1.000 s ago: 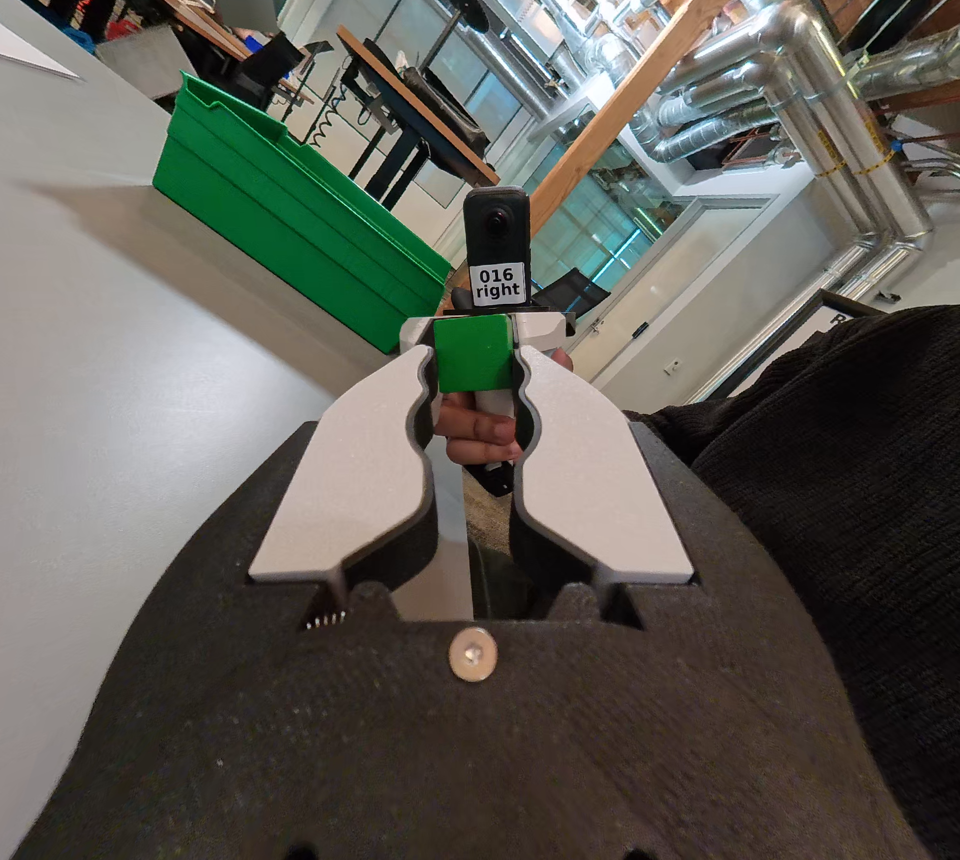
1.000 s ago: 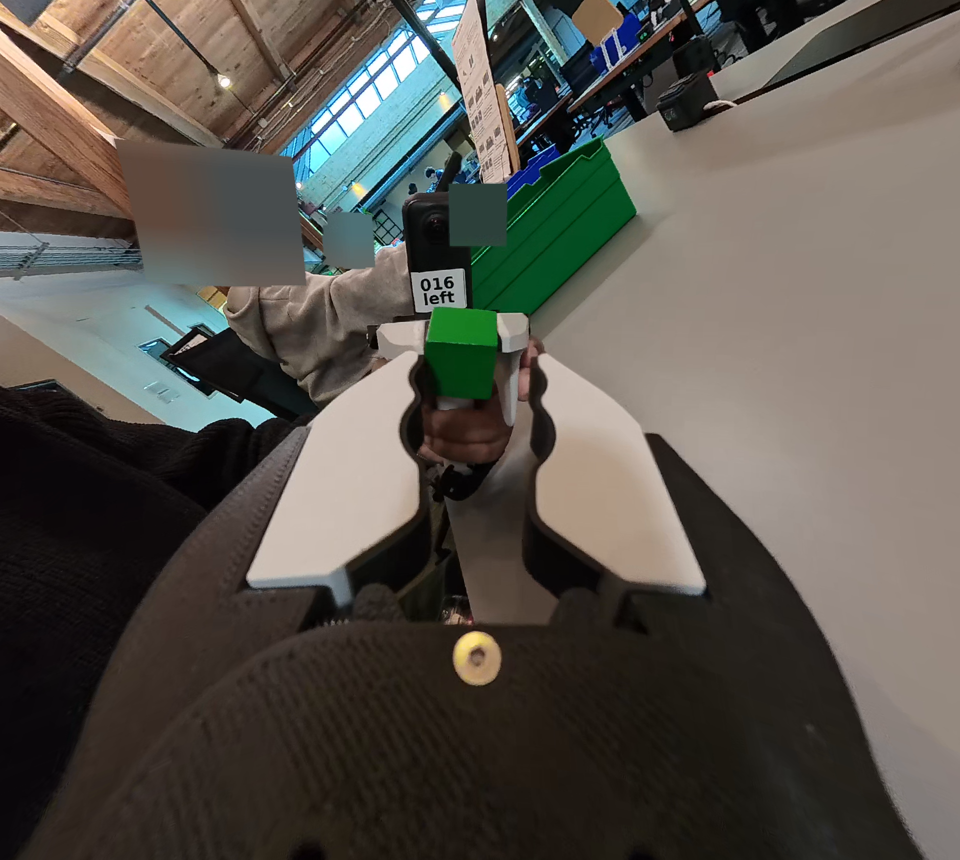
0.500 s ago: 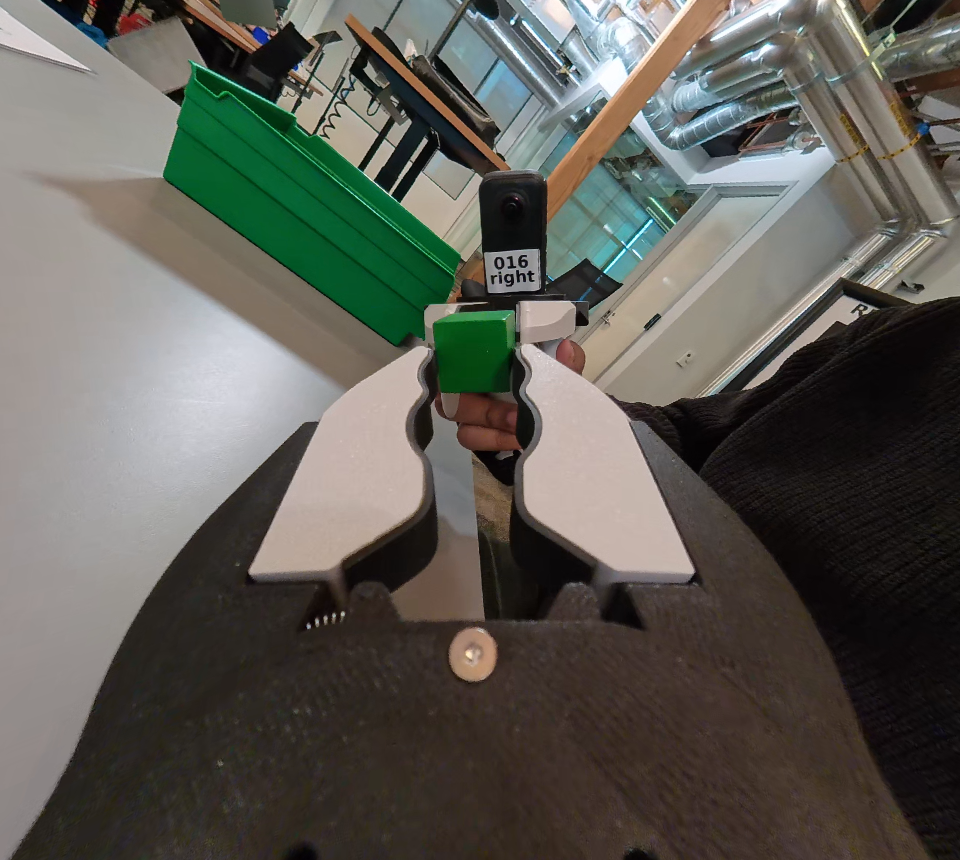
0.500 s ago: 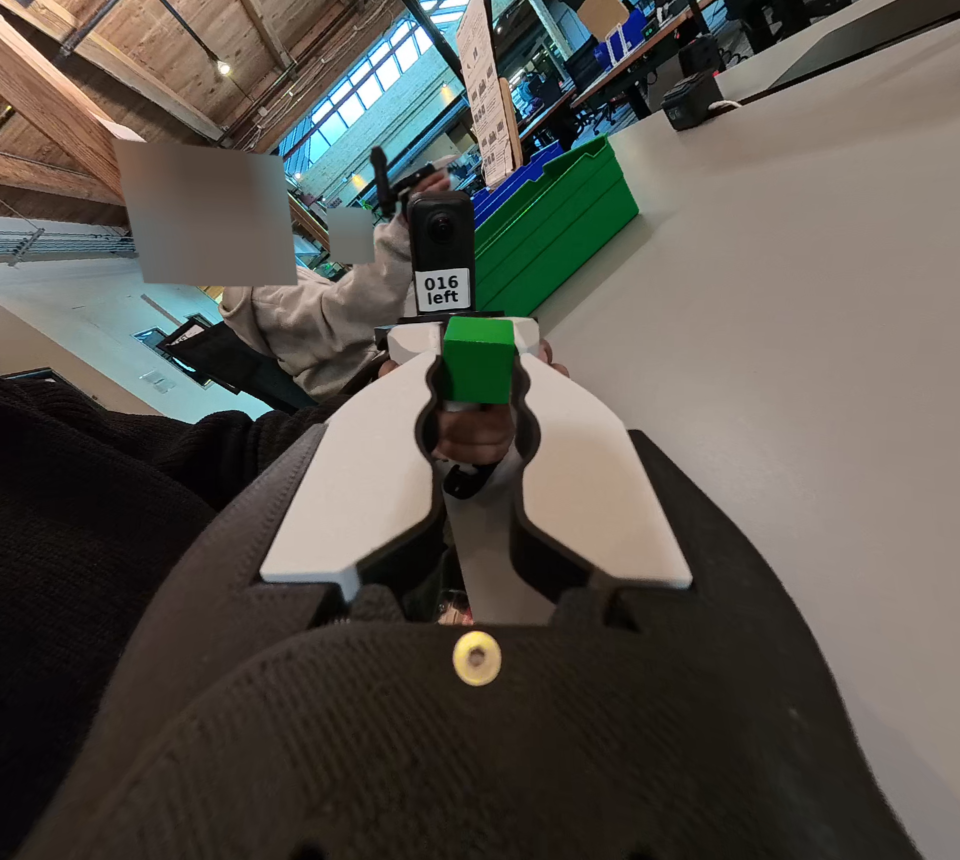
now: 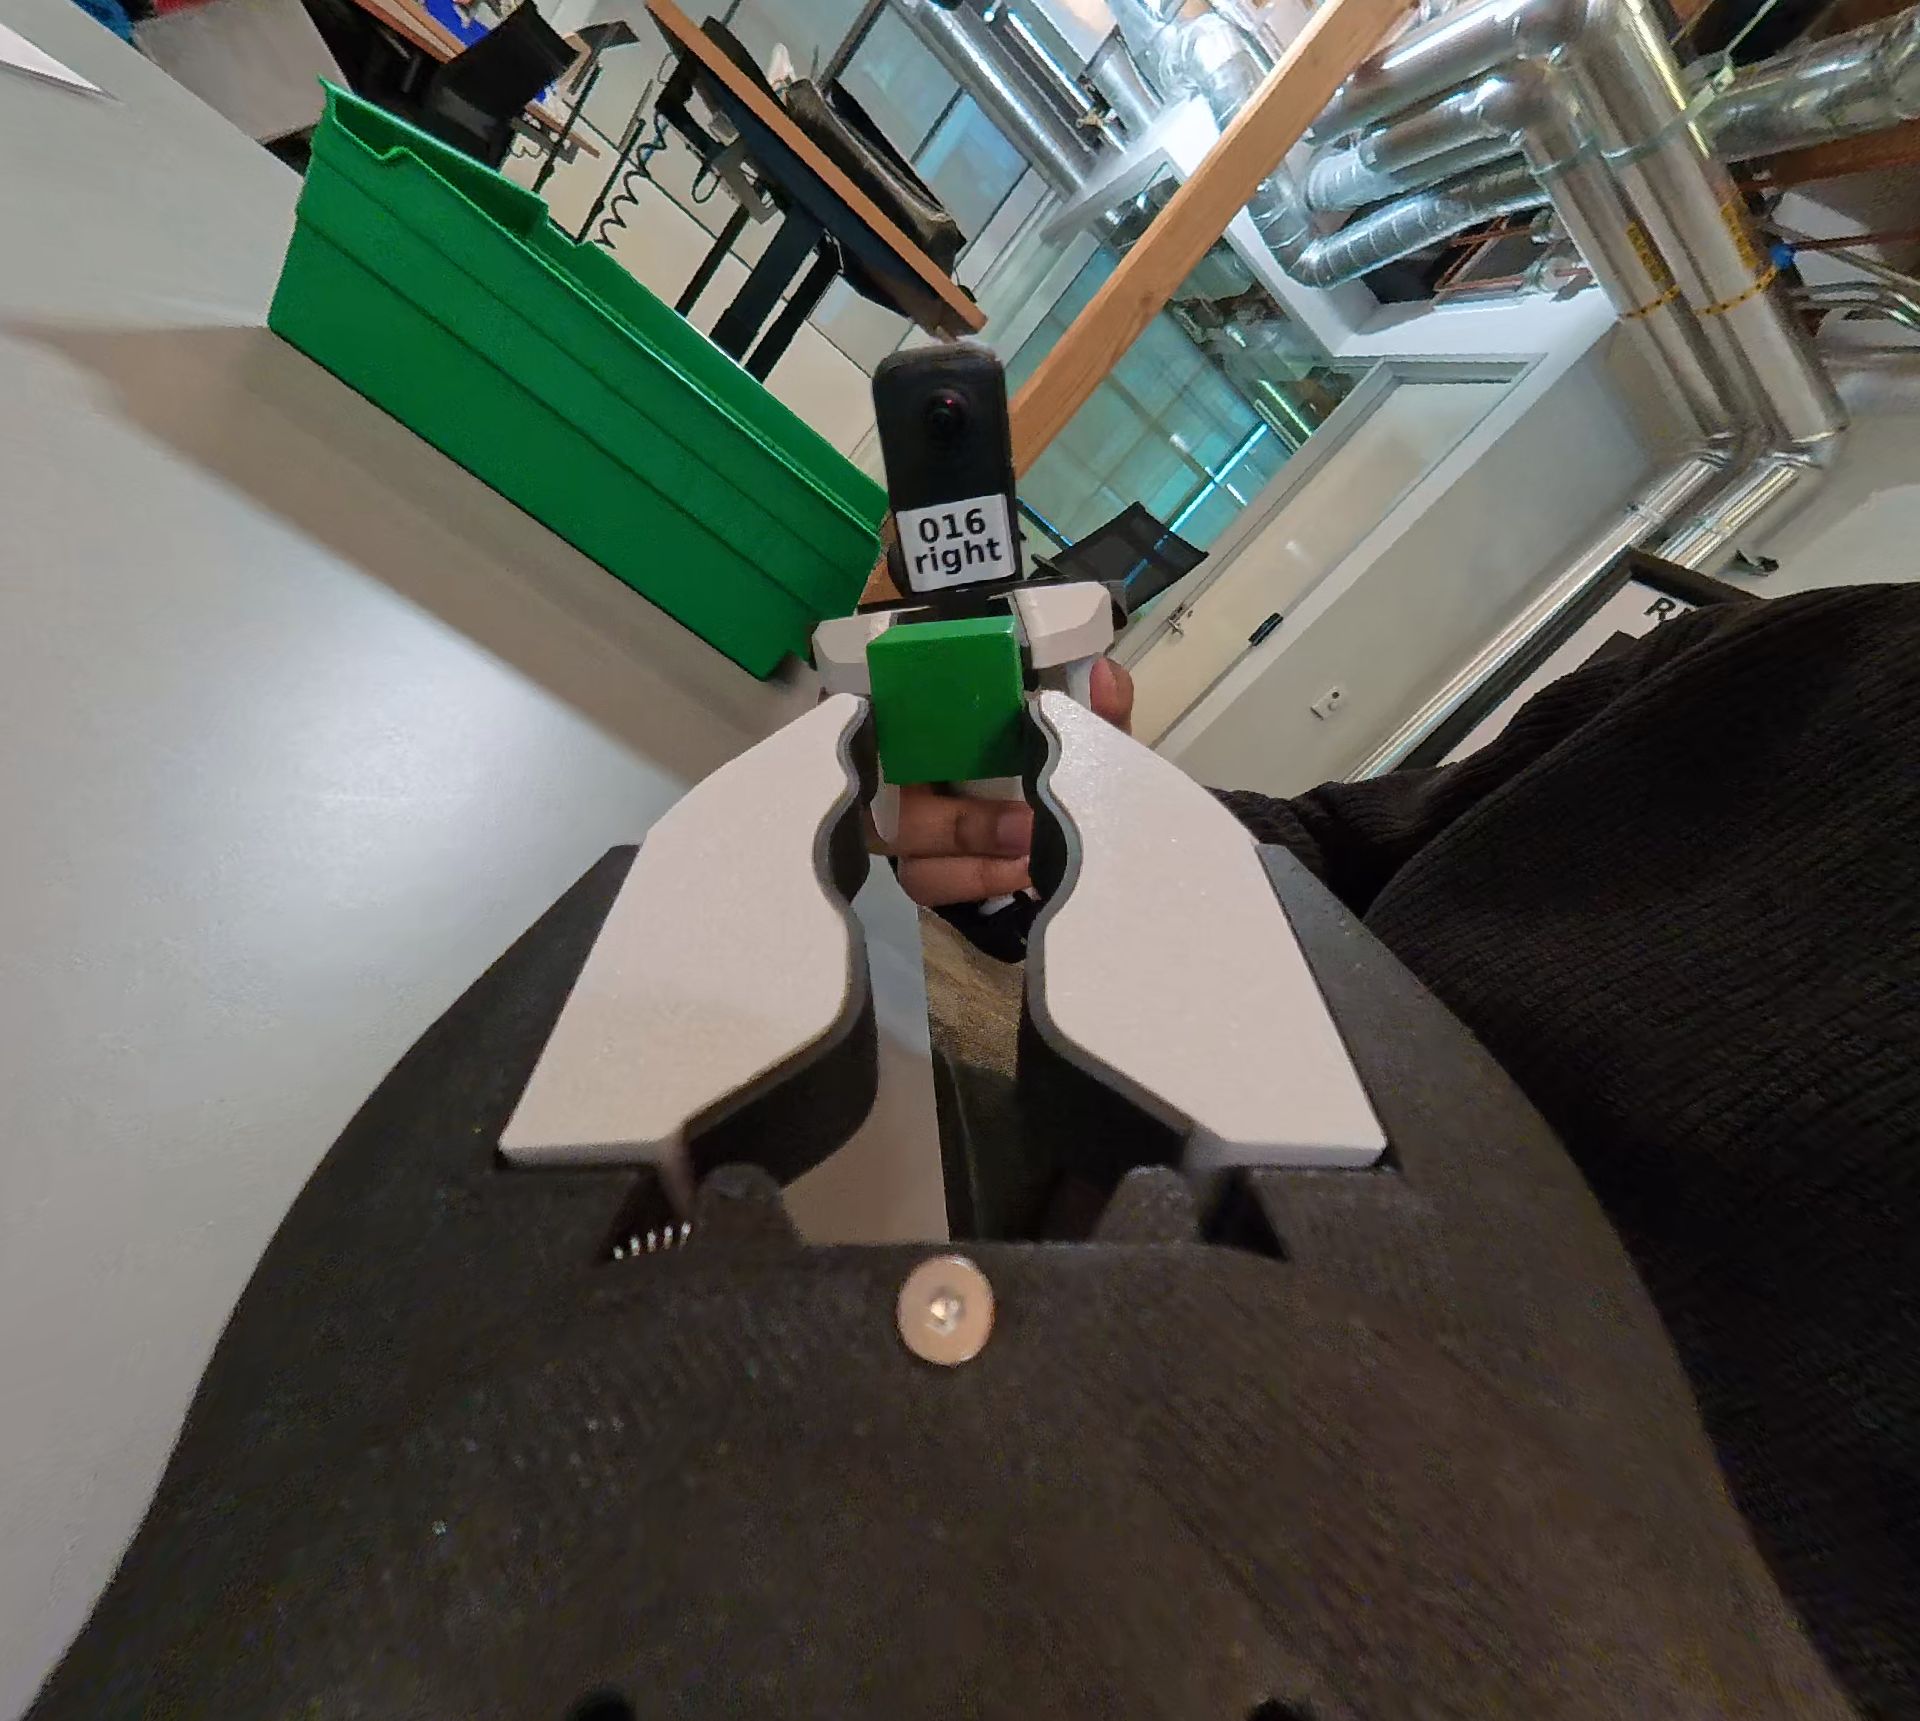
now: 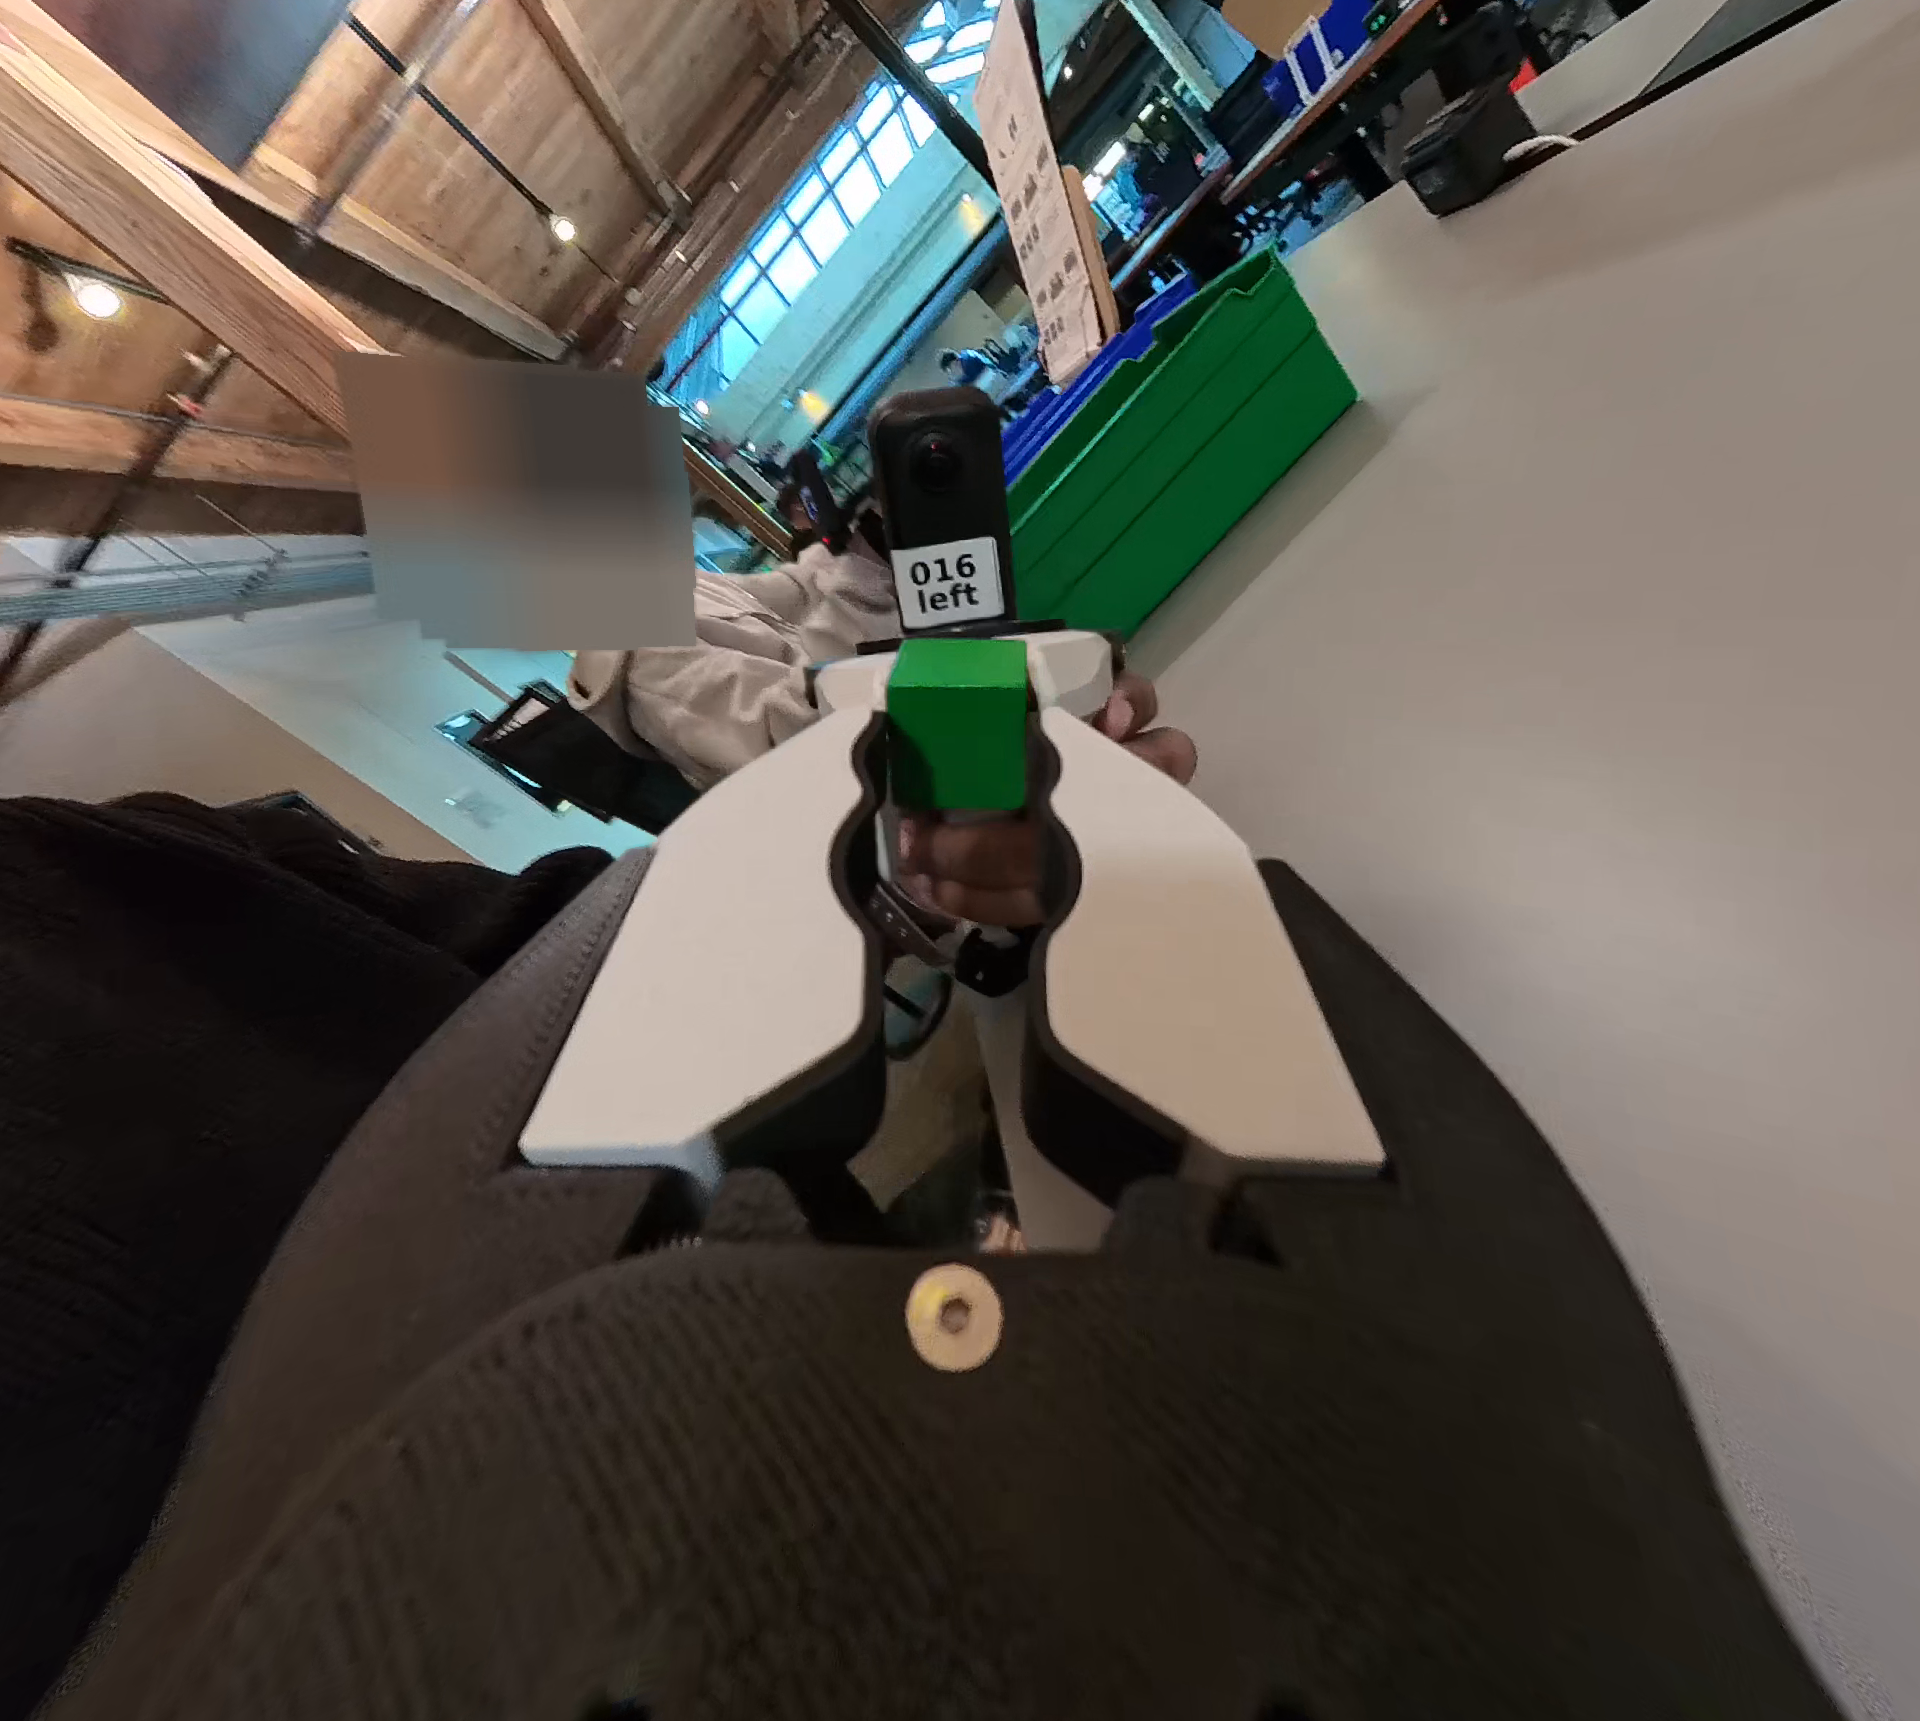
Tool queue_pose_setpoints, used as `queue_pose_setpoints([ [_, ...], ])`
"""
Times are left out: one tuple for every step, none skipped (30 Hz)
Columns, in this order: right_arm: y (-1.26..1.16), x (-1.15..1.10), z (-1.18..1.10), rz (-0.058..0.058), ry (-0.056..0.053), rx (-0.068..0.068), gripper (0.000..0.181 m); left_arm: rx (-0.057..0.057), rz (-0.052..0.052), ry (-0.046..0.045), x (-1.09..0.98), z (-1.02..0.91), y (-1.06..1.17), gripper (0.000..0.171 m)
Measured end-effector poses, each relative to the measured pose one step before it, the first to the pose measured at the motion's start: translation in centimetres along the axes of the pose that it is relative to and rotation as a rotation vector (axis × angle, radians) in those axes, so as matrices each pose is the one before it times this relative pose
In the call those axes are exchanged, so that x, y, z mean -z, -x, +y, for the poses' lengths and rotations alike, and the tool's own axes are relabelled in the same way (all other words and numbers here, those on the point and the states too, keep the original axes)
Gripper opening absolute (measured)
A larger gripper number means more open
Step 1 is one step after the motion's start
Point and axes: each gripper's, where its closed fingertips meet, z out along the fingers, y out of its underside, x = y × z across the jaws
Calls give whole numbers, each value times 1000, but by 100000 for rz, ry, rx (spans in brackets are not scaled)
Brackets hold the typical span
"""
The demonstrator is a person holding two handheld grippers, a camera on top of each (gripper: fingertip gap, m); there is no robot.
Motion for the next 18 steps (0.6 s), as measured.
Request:
queue_pose_setpoints([
  [82,4,-123,-1351,-1259,-1730,27,-297,-392,-474,37,-97,34,26],
  [9,4,-114,-440,-908,-964,31,-255,-623,-632,80,-107,82,26],
  [-102,10,-50,808,-417,129,35,145,-245,-649,97,-109,62,26],
  [-183,-2,36,1511,287,859,37,528,-131,-817,109,-145,76,26],
  [-204,-20,123,1651,901,1026,39,701,-152,-1149,121,-202,86,26],
  [-120,-64,167,1161,1117,1011,39,800,-74,-1207,104,-203,77,26],
  [-82,-87,182,934,1139,866,39,833,107,-929,87,-166,41,26],
  [-69,-104,211,888,1200,878,39,662,-11,-581,57,-94,51,26],
  [-37,-103,208,720,1174,992,38,203,-285,-210,39,-32,71,26],
  [-8,-88,151,623,898,989,38,-134,-240,116,-3,34,38,26],
  [-26,-71,108,705,691,965,37,-190,-134,392,-41,76,9,26],
  [-56,-27,69,759,448,895,37,-200,-74,527,-64,114,-11,26],
  [-22,0,11,481,56,691,36,-291,-79,501,-81,115,-21,26],
  [31,23,-42,37,-210,321,36,-340,-77,534,-83,141,-26,26],
  [30,31,-67,-123,-373,-14,36,-339,-113,655,-84,145,-23,26],
  [-2,45,-83,47,-560,-141,35,-367,-237,662,-82,143,12,26],
  [-35,58,-84,183,-524,-196,35,-421,-219,628,-66,131,0,26],
  [-40,56,-90,141,-489,-181,34,-360,-145,539,-57,115,2,26],
])
